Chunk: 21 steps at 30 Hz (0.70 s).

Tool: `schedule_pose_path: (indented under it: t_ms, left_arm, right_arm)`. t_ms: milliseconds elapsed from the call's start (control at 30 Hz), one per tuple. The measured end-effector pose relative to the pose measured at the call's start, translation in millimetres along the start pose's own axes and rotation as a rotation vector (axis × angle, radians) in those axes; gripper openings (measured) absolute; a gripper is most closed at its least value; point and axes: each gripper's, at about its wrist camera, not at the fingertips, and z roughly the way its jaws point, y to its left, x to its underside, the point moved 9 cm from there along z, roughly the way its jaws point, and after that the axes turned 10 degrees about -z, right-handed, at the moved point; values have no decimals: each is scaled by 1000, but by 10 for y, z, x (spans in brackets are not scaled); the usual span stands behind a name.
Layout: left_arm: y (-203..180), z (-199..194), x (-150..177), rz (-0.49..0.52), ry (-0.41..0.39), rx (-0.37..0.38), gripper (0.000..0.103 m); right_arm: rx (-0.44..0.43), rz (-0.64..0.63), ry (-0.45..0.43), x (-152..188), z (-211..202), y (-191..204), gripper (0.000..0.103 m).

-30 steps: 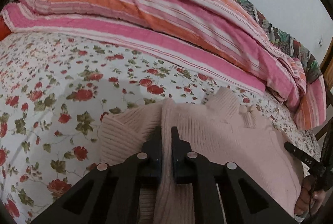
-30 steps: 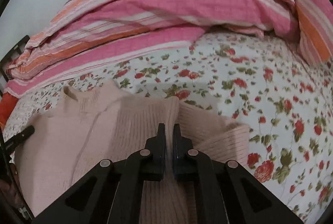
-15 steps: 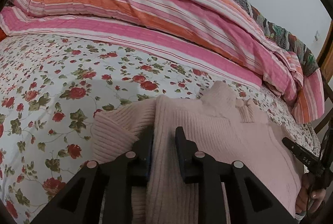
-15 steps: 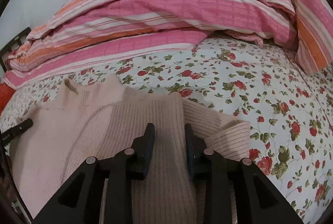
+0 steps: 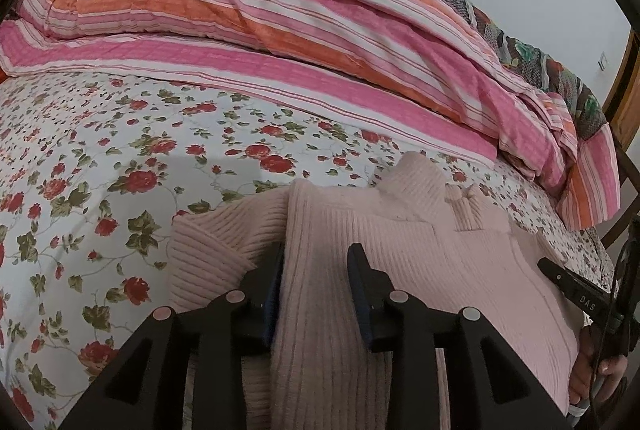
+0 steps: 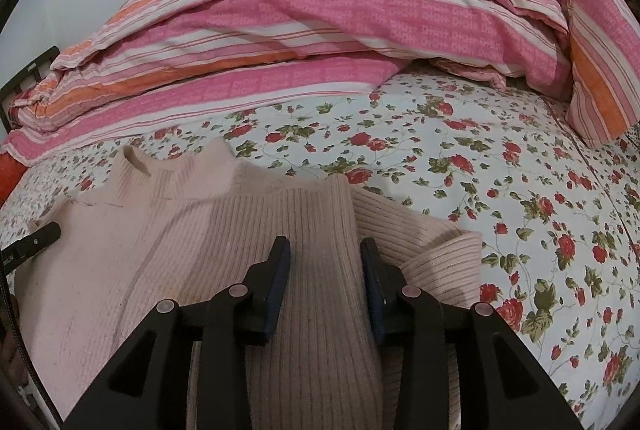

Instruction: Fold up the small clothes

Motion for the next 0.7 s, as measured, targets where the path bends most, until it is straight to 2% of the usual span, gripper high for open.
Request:
schedule_pose_path:
  t_ms: [133,267,333,533,600,633,700]
  left_arm:
    - [-2,-4,-1,-2,-1,3,31]
    - [-41,-36,10,1,0,41,39]
    - [-47,-48,10,9,-1,42,39]
    - [-17,-172,-71,-22,-40,74,39]
    - [35,-227,-140,-46,-69,82,46]
    - [67,-248,-175,-57,-84,81,53]
    - [146,-301,-251,-77,-111,85,55]
  right_arm:
    - [0,-1,0,0,2,-1,38]
    - [-9,1,-4,0,-10,0,42]
    - [-9,11,-15,-13,-47,-23,44]
    - [57,69,-131,-152,-413,-187,49]
    - [32,42,-157,-205,-528,-105,49]
    - [18,26,-164,-223,-571,-33,49]
    - [-26,-7,-161,-240,-608,151,49]
